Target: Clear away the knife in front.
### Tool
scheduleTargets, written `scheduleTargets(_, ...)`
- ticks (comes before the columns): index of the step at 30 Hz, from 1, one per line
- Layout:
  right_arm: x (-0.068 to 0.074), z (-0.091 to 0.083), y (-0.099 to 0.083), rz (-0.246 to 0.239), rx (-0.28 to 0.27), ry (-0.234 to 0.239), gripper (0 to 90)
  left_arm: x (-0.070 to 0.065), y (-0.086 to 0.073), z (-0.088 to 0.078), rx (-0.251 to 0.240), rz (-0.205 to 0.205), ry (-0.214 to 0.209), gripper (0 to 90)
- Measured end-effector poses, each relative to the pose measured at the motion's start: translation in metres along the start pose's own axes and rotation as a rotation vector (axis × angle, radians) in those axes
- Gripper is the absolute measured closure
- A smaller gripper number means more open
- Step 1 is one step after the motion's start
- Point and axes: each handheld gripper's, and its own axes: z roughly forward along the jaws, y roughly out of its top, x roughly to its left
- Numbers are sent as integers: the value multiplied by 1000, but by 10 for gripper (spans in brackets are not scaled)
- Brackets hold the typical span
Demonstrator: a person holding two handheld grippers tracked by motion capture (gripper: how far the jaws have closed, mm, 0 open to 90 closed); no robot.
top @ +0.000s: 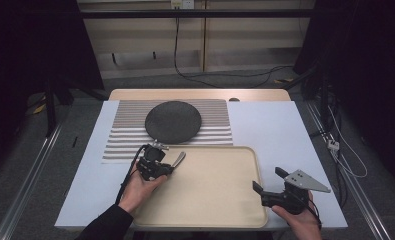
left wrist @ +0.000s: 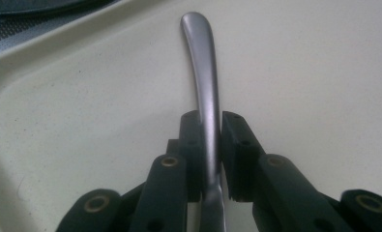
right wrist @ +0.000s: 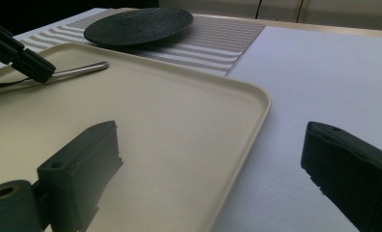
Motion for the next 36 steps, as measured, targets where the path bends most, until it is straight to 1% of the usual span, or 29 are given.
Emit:
scheduleTargets(1,0,0,0,0,1,0,67,0,-1,1,3,-4,-5,799)
scheduleTargets(6,0,0,0,-1,1,1,67,-2,-2,0,10,-12,-3,797)
scheduleTargets(7,0,0,0,0,1,-1,67,-2,-2,0,9,-22,-3,797)
scheduleTargets(10,0,0,0,0,1,-1,67,-3,-5,-1,2,-17,2,796)
scheduleTargets(12,0,0,0,4,1,2,67,-3,-5,-1,5,-3,2,795)
scheduleTargets(13,0,1,0,2,1,1,66,-2,-5,-1,3,0,-1,794)
scheduleTargets(16,0,1,0,3,1,2,67,2,-6,-1,-1,-6,-41,787)
scheduleTargets(18,0,0,0,2,1,1,67,4,-6,-1,-7,-2,-57,757)
scheduleTargets(19,0,0,0,2,1,2,67,5,-7,-1,-14,-5,-51,725)
scheduleTargets(21,0,1,0,4,0,4,66,6,-8,-1,-39,-9,-57,687)
scheduleTargets(22,0,1,0,4,0,5,66,7,-8,0,-47,-6,-48,630)
scheduleTargets(24,-1,1,0,9,0,5,66,7,-8,0,-59,-7,-15,506)
scheduleTargets(25,-1,1,0,12,-1,6,65,9,-8,0,-66,-12,-9,428)
scheduleTargets(26,-2,1,0,12,-1,4,65,10,-8,0,-70,-18,-9,377)
scheduleTargets(27,-2,2,0,10,1,5,65,11,-8,0,-69,-25,-11,334)
scheduleTargets(28,-3,2,0,14,1,5,65,13,-8,-1,-57,-32,-20,302)
scheduleTargets(29,-3,2,0,15,1,5,65,14,-7,-1,-54,-47,-33,267)
scheduleTargets(30,-3,2,-1,15,0,4,65,15,-7,-1,-54,-55,-44,221)
scheduleTargets(31,-3,2,-1,17,-2,4,65,15,-7,-2,-61,-58,-49,198)
scheduleTargets(32,-3,2,-1,19,-2,3,65,15,-7,-3,-74,-50,-47,182)
scheduleTargets(34,-4,2,-1,17,-1,3,65,15,-6,-6,-92,-54,-58,129)
scheduleTargets(36,-3,2,-1,16,0,5,65,14,-6,-9,-111,-38,-66,82)
